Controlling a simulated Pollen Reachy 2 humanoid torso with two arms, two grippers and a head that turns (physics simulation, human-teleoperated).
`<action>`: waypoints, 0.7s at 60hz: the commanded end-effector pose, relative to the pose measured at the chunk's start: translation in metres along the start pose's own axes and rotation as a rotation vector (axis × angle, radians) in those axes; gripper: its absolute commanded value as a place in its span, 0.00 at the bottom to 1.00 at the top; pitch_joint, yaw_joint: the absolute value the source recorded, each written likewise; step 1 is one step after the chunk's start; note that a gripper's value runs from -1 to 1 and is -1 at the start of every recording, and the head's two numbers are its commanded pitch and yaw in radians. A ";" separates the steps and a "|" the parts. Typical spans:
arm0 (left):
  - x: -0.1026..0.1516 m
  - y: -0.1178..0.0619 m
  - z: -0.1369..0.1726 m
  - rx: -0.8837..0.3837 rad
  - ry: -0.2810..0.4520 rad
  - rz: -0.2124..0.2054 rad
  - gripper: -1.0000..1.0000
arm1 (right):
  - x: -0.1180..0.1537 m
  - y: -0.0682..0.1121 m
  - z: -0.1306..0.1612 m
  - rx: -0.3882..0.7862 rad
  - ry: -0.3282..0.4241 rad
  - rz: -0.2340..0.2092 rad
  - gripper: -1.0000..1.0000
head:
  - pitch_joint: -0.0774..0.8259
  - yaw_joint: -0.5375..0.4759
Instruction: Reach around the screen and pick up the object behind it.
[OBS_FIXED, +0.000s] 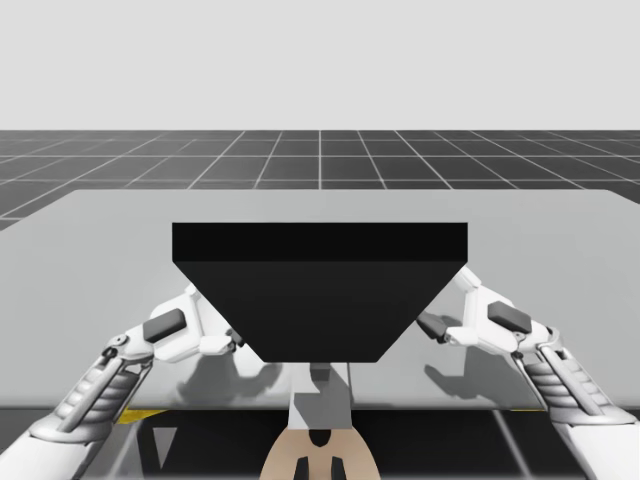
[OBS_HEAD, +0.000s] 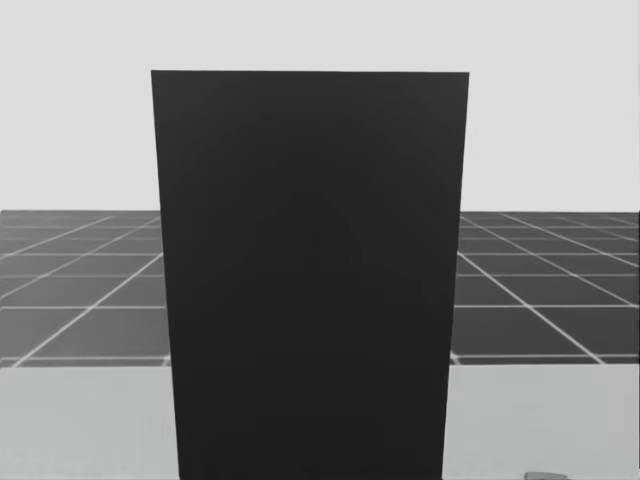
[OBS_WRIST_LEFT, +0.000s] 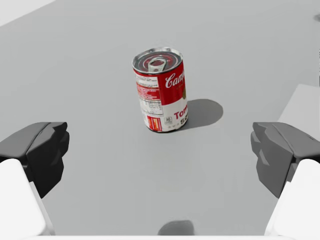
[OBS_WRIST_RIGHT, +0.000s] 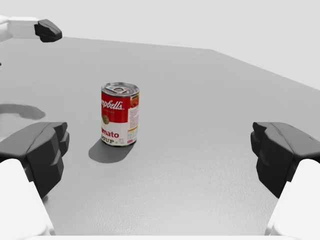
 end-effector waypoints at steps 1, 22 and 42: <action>0.000 0.005 -0.022 -0.042 0.013 -0.006 0.00 | -0.002 0.001 0.000 0.026 0.008 0.001 0.00 | 0.13 0.51; -0.010 0.020 -0.075 -0.080 0.062 0.014 0.00 | -0.001 0.005 -0.002 0.044 0.012 0.015 0.00 | 0.15 0.51; -0.030 0.048 -0.131 -0.099 0.108 0.082 0.00 | 0.000 0.009 -0.003 0.054 0.012 0.033 0.00 | 0.16 0.50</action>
